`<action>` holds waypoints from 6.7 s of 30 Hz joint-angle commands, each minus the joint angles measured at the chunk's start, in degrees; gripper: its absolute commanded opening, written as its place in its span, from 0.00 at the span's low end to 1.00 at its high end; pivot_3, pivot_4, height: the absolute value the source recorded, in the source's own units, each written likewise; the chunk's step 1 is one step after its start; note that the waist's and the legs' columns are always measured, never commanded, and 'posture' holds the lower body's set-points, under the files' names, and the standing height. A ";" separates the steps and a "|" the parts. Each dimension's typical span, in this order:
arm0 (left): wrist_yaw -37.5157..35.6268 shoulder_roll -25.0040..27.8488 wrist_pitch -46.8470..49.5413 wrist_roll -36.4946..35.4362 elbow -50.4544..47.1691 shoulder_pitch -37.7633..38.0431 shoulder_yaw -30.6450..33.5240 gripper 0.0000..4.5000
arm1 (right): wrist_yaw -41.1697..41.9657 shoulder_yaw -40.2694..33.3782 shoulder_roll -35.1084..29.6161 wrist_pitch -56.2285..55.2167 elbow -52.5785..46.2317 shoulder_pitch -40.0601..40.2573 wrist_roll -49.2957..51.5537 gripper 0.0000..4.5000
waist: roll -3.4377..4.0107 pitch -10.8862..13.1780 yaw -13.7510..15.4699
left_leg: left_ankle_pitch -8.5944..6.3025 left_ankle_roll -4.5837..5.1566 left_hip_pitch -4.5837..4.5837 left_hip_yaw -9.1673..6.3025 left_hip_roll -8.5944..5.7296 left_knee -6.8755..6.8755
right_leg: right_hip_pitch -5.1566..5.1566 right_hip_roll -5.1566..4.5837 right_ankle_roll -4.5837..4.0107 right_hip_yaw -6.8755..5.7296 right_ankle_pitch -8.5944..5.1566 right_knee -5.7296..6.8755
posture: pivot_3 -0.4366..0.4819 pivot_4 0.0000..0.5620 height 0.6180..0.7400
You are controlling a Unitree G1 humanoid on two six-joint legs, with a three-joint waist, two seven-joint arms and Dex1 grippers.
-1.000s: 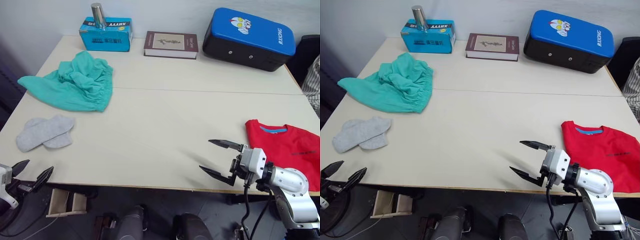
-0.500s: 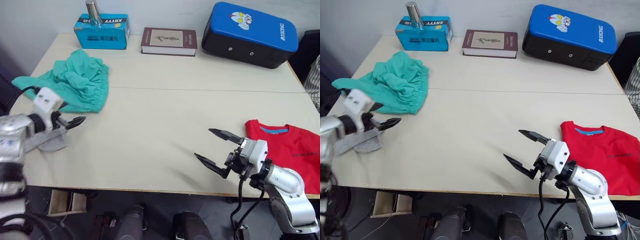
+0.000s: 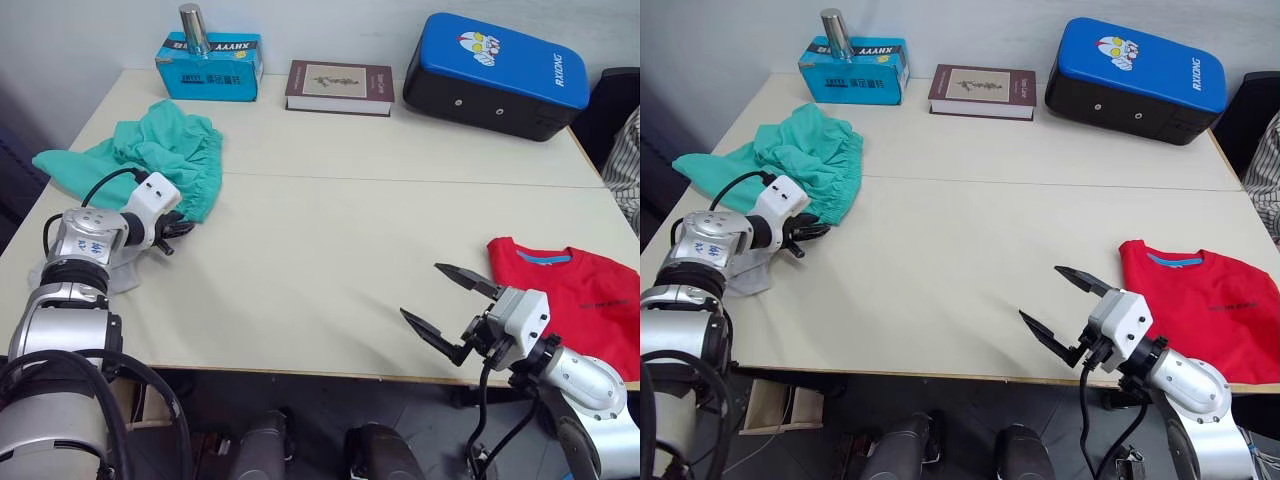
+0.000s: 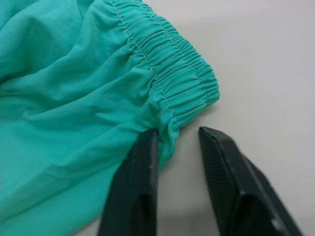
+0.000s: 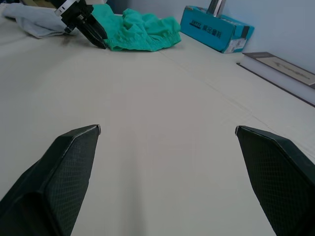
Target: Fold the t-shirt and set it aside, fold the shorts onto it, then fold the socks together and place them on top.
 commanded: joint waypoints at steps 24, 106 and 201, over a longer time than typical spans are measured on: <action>-26.62 -32.30 3.92 -15.75 -51.91 16.55 -8.68 0.01 | 10.66 -10.20 -9.98 2.95 0.74 12.95 4.08 1.00 | -0.07 0.01 0.60 | 0.00 0.06 -0.11 -0.24 -0.01 0.47 | 0.24 0.08 0.01 -0.16 0.01 0.09 | 0.48 0.27 1.00; -14.03 3.13 7.07 -23.96 -51.83 13.74 10.49 0.01 | 12.60 5.01 -15.54 6.92 36.40 -52.79 0.06 0.00 | 0.72 0.23 -0.20 | 0.13 0.12 -0.14 -0.63 -0.04 0.32 | 0.67 0.28 -0.12 -0.17 -0.06 -0.68 | 0.48 0.27 1.00; -31.05 -9.84 -31.29 -4.42 -17.13 4.82 1.37 1.00 | -13.42 14.35 -2.67 8.03 7.33 -14.24 -20.30 0.99 | 0.23 0.39 -1.51 | 0.75 0.14 -0.85 -0.56 -0.11 0.73 | -0.25 0.31 0.08 0.07 0.02 0.97 | 0.48 0.27 1.00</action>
